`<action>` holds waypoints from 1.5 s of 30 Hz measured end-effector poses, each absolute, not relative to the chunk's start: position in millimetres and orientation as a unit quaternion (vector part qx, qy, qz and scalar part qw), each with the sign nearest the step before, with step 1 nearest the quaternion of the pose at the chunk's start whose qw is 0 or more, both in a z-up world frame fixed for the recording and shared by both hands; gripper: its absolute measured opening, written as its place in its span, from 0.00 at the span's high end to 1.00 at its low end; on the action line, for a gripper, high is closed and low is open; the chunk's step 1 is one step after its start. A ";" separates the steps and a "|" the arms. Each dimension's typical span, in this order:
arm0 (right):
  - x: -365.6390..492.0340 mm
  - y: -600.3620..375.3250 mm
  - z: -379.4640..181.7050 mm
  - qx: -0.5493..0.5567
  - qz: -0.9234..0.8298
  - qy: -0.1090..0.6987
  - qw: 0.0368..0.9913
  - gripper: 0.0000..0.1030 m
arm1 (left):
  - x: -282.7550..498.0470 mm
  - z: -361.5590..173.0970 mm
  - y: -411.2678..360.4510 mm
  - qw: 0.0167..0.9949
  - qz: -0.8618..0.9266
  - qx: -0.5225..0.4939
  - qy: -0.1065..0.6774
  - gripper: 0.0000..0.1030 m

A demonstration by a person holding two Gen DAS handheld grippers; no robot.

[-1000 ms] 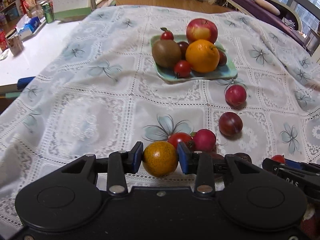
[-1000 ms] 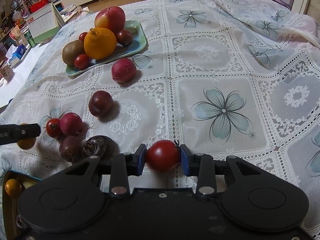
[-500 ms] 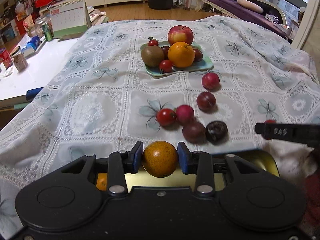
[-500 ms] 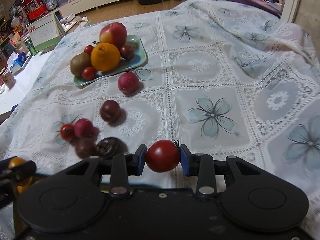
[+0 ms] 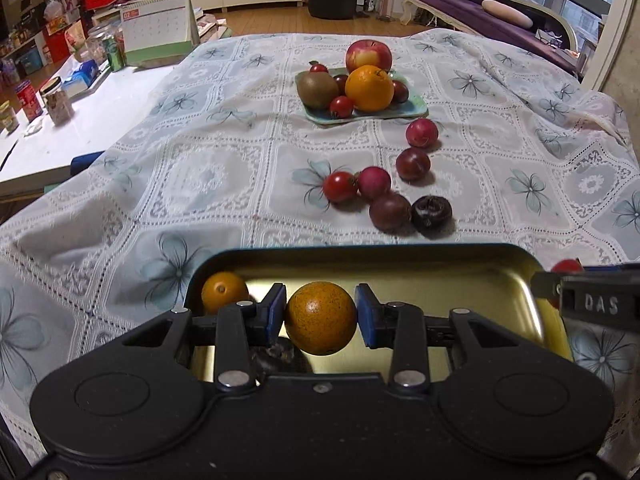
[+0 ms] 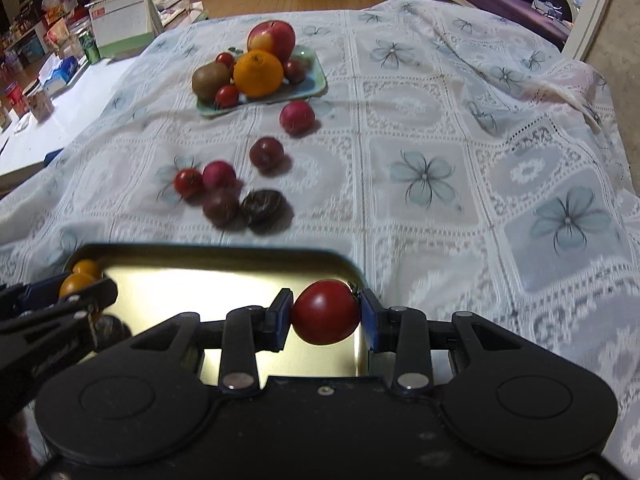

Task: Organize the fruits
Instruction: 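Lower both fruits into the gold tray and open both tools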

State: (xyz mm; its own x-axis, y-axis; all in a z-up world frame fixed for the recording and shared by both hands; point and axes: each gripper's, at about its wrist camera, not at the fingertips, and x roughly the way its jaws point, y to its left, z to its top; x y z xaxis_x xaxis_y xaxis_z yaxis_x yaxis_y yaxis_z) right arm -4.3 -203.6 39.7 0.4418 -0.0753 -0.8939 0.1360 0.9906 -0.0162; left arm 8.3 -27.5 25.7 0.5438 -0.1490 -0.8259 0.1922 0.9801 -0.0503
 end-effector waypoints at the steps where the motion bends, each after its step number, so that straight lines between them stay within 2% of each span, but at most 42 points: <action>1: -7.4 -202.3 39.0 0.030 -0.060 0.528 0.847 0.64 | 7.4 24.7 -27.8 0.878 -0.095 0.024 0.468 0.56; 12: -20.7 -196.4 33.9 0.044 -0.025 0.554 0.831 0.64 | 7.4 17.7 -24.7 0.875 -0.078 0.025 0.478 0.55; 45: -16.1 -197.7 27.3 0.056 -0.014 0.565 0.823 0.62 | 9.0 14.1 -20.1 0.862 -0.073 0.017 0.501 0.55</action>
